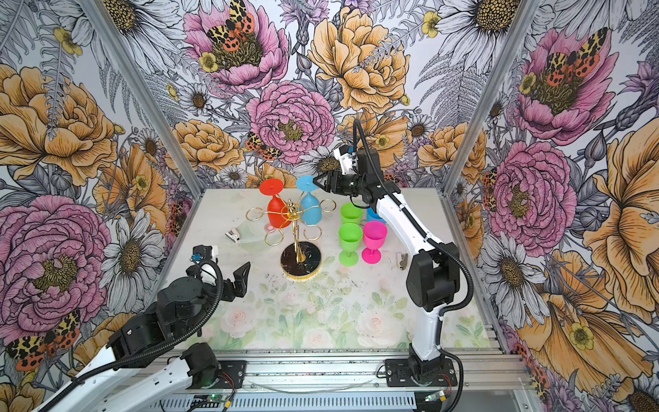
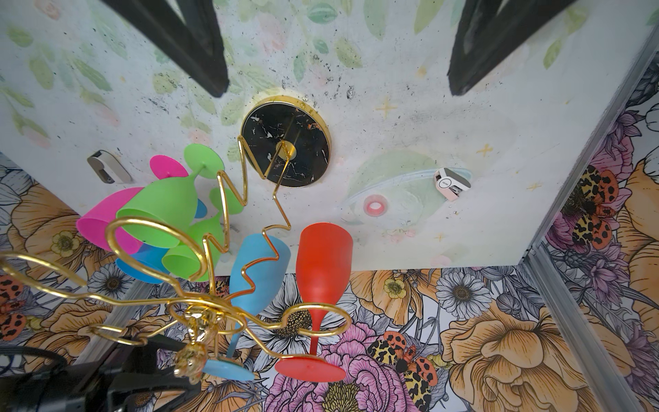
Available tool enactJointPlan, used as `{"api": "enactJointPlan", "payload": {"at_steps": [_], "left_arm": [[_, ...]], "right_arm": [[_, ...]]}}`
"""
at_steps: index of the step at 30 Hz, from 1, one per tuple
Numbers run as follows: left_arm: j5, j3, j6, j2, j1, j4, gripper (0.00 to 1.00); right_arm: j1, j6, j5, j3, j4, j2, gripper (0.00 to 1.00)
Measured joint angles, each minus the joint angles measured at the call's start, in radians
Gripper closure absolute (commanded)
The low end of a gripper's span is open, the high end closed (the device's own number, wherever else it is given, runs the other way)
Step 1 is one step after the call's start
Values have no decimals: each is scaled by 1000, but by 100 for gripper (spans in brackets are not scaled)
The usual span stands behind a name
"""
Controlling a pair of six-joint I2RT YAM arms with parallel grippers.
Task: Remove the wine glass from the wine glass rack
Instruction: 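Raise the right gripper and reach it toward the blue glass on the rack, then close the right gripper on the blue glass foot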
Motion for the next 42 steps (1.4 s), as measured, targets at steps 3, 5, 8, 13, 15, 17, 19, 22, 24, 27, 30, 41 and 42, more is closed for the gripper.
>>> {"api": "enactJointPlan", "payload": {"at_steps": [3,5,8,13,15,17,19,22,24,27,30,41,42], "left_arm": [[0,0,0,0,0,0,3],[0,0,0,0,0,0,3],[0,0,0,0,0,0,3],[3,0,0,3,0,0,3],[3,0,0,5,0,1,3],[3,0,0,5,0,1,3],[3,0,0,5,0,1,3],[3,0,0,6,0,1,3],[3,0,0,7,0,1,3],[3,0,0,8,4,1,3],[3,0,0,8,6,1,3],[3,0,0,8,6,1,3],[3,0,0,8,6,1,3]], "right_arm": [[1,9,-6,0,0,1,51],[4,16,-12,4,0,6,54],[10,24,-21,7,0,18,58],[16,32,-34,8,7,28,66],[16,35,-37,11,8,28,70],[17,36,-38,11,9,28,74],[17,39,-38,12,14,28,76],[17,42,-38,13,19,28,80],[17,43,-37,15,23,27,82],[17,46,-37,17,31,26,85],[15,48,-38,19,42,21,88],[18,50,-62,19,51,-3,95],[18,50,-65,19,51,-5,95]]}}
